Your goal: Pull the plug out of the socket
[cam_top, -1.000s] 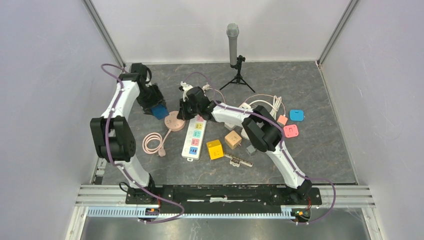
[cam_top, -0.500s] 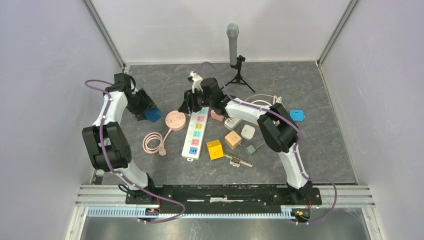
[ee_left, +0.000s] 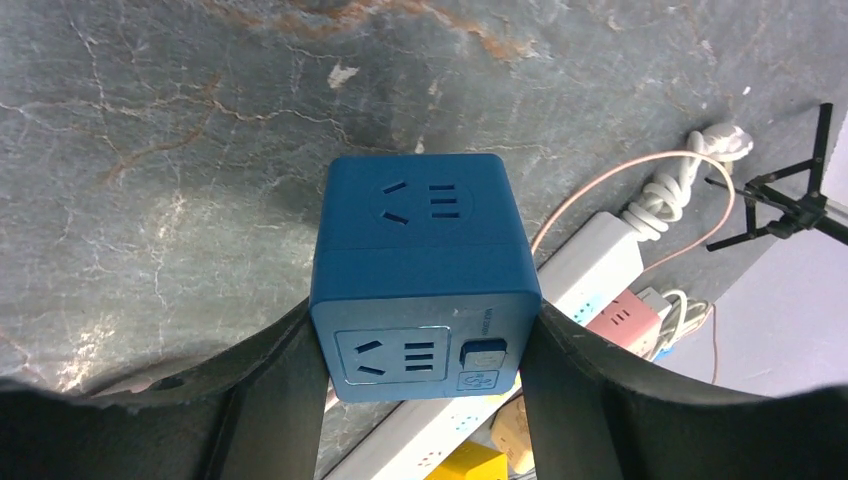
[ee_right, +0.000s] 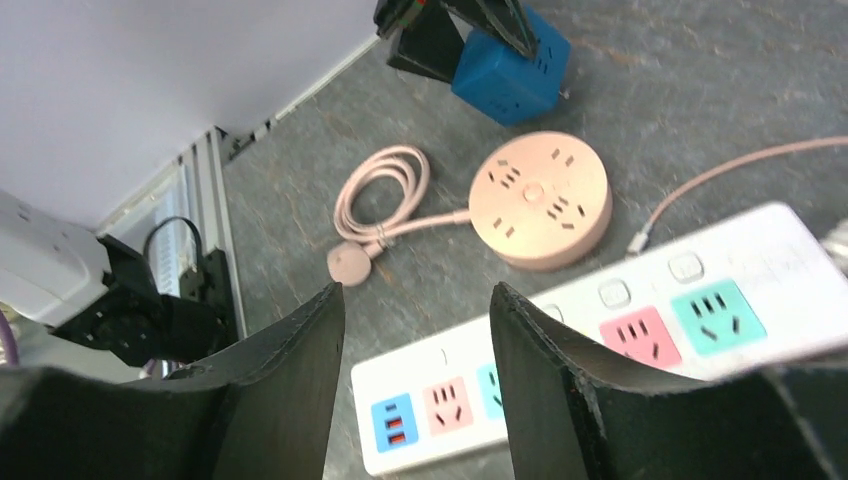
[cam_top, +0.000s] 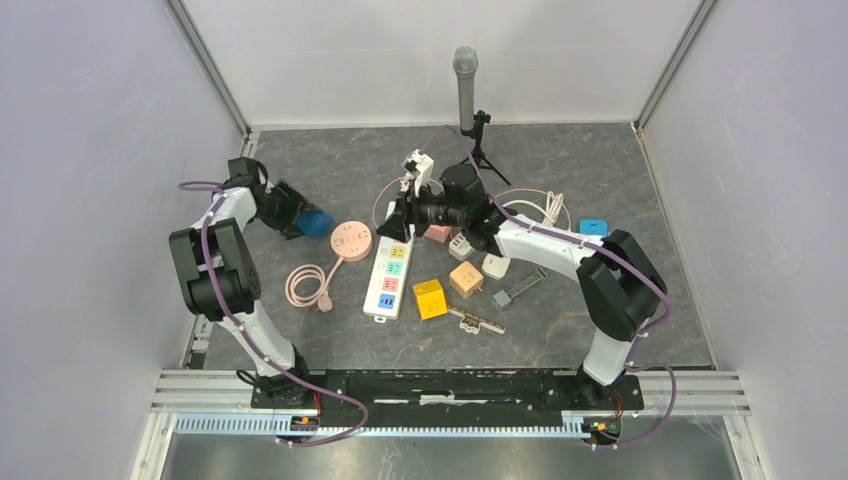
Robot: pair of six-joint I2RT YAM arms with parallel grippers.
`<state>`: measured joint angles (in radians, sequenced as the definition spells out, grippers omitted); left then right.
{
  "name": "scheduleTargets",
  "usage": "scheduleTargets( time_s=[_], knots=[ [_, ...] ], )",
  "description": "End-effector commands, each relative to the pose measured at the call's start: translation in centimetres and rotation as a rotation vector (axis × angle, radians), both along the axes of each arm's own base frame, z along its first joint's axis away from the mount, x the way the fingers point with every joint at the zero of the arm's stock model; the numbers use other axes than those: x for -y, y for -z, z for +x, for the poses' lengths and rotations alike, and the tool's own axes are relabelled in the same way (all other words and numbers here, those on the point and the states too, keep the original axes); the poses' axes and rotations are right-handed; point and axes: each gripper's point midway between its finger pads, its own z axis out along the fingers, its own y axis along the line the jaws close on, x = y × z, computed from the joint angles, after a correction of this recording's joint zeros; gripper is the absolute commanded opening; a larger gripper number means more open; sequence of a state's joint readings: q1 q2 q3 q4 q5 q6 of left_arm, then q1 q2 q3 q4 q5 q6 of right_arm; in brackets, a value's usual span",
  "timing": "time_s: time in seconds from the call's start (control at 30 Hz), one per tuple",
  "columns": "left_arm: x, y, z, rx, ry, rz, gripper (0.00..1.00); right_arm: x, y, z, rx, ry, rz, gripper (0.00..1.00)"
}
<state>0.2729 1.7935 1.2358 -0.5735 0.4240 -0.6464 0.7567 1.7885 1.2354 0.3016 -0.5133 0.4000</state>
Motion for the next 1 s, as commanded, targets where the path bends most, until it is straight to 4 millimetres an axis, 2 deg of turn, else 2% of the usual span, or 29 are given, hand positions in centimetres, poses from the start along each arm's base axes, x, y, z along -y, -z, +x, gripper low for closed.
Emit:
scheduleTargets(
  time_s=[0.0, 0.1, 0.23, 0.33, 0.43, 0.57, 0.77, 0.87, 0.97],
  knots=[
    [0.0, 0.8, 0.5, -0.007, -0.04, -0.047, 0.54, 2.2, -1.4, 0.1, 0.095, 0.035, -0.013, 0.6],
    [-0.5, 1.7, -0.4, -0.048, -0.045, -0.017, 0.67, 4.0, -1.0, 0.8, 0.068, 0.114, -0.054, 0.62],
    [-1.3, 2.2, -1.7, -0.105, -0.036, 0.041, 0.91, 7.0, -0.6, 1.8, -0.005, 0.228, -0.109, 0.64],
    [-1.9, 1.8, -2.2, -0.117, -0.034, 0.08, 1.0, 9.2, -0.9, 2.0, -0.016, 0.299, -0.128, 0.65],
    [-2.6, 0.7, -2.3, -0.109, -0.043, 0.13, 1.0, 11.3, -1.4, 2.3, -0.016, 0.366, -0.147, 0.67],
    [-3.9, -2.2, -2.8, -0.109, -0.053, 0.216, 1.0, 14.8, -2.3, 2.8, -0.023, 0.464, -0.214, 0.7],
    [-6.2, -6.8, -4.6, -0.097, -0.097, 0.379, 1.0, 21.7, -4.1, 2.8, 0.038, 0.666, -0.307, 0.81],
    [-5.6, -9.9, -6.0, -0.032, -0.096, 0.417, 1.0, 25.1, -4.7, 2.1, 0.086, 0.766, -0.343, 0.86],
    [-3.4, -14.0, -7.6, 0.077, -0.053, 0.44, 1.0, 28.5, -6.0, 1.6, 0.111, 0.887, -0.371, 0.86]
  ],
)
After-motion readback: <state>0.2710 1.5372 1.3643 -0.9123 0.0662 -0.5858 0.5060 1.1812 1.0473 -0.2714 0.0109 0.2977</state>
